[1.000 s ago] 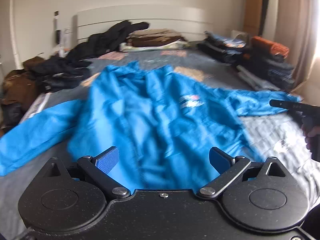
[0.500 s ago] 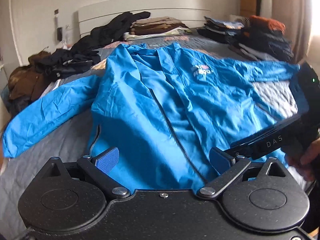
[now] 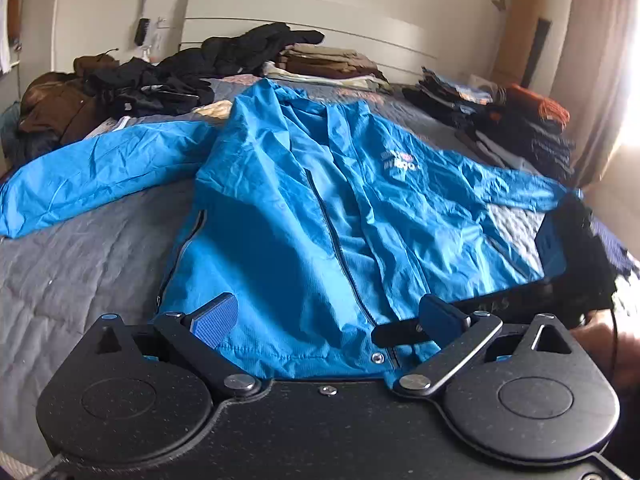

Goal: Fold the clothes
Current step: 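Grasp the jacket hem at the zipper end with the right gripper and tug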

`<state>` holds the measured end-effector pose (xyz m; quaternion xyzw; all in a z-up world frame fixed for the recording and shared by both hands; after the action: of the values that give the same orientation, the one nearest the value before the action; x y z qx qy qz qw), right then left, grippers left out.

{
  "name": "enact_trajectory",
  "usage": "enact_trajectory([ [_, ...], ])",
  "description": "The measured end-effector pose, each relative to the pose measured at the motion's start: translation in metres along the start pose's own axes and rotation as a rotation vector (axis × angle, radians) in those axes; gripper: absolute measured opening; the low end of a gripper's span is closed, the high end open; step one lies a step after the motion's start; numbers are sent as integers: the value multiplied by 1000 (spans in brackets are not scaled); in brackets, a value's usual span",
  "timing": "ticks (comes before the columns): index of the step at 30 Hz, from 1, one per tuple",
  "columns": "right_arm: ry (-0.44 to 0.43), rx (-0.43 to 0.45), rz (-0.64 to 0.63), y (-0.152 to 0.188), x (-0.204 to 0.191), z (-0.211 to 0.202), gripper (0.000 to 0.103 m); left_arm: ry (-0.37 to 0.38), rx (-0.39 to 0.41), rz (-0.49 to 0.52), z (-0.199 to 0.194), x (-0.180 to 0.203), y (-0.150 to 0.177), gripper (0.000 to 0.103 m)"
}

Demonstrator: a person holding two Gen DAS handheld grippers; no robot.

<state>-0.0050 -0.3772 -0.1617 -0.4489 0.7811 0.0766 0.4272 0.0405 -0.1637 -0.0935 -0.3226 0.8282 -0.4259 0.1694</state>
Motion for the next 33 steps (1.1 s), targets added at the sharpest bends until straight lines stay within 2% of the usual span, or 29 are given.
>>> enact_trajectory([
  [5, 51, -13, 19, 3, 1, 14, 83, -35, 22, -14, -2, -8, 5, 97],
  [8, 76, -3, -15, 6, -3, 17, 80, -37, 35, -32, -4, -12, 4, 97],
  [12, 92, 8, -31, 7, -8, 20, 72, -1, -19, -44, 0, -14, 6, 98],
  [19, 112, 20, -33, 6, -12, 23, 70, -2, -139, -7, 1, 1, 9, 98],
  [27, 128, 30, -45, 8, -17, 28, 68, 2, -175, 0, -11, 14, 4, 98],
  [32, 143, 47, -47, 8, -18, 30, 56, 1, -174, 0, -14, 16, 7, 98],
  [33, 153, 49, -48, 8, -17, 31, 49, 0, -173, -3, -14, 16, 7, 98],
])
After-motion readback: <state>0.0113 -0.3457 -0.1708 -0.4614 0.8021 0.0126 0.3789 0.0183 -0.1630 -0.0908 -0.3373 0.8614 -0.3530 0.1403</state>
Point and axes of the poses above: each gripper's, at about its wrist camera, not at the fingertips, and z roughly the way its jaws point, x to its right, y to its underside, the point moved 2 cm from there along z, roughly the way its jaws point, and after that the axes turned 13 degrees about z, right-handed, at the moved point
